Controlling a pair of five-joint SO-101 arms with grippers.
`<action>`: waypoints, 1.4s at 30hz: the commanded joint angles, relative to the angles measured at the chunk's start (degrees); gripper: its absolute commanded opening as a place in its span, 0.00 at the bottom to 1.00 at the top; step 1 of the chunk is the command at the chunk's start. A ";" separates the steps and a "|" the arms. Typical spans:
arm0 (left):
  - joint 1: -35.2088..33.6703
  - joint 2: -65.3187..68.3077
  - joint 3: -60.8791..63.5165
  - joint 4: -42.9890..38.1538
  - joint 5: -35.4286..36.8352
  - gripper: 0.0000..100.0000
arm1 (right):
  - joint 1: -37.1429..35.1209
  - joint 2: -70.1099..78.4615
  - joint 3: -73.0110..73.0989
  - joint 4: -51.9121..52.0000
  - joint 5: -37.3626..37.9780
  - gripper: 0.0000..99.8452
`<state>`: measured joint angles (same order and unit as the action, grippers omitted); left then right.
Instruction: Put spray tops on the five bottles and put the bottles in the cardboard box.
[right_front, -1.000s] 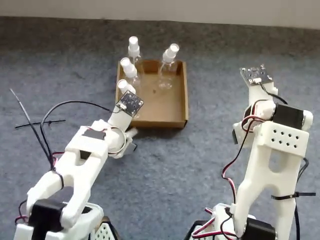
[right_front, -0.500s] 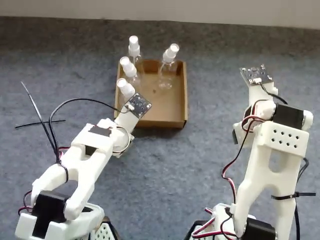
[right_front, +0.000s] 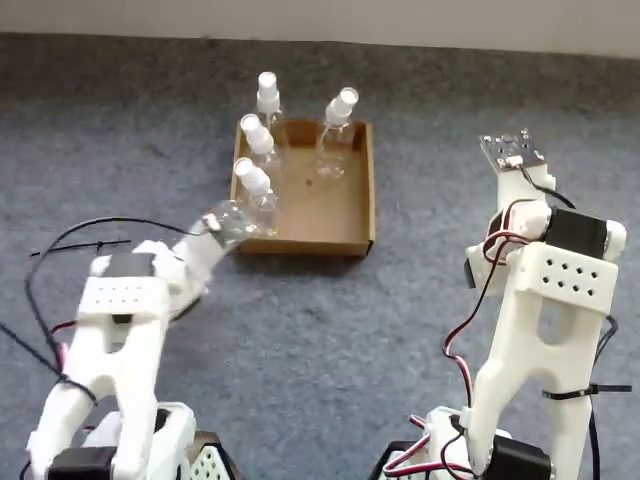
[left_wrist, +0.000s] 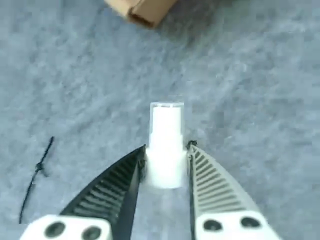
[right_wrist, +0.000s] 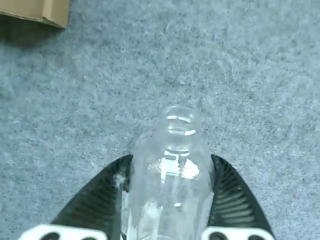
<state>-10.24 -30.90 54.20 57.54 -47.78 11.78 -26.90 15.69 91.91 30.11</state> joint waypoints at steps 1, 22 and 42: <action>-9.71 -1.98 -8.04 0.44 -6.86 0.02 | -0.22 -1.98 -0.57 -0.75 0.62 0.11; -11.65 28.44 -28.53 14.77 -46.59 0.18 | -0.22 -1.98 -0.57 -0.40 0.62 0.11; -13.93 29.05 -39.78 22.59 35.08 0.22 | -2.24 -1.98 0.22 -0.31 2.64 0.11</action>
<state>-26.24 -1.54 13.58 78.64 -47.69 10.81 -26.90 15.69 91.91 32.22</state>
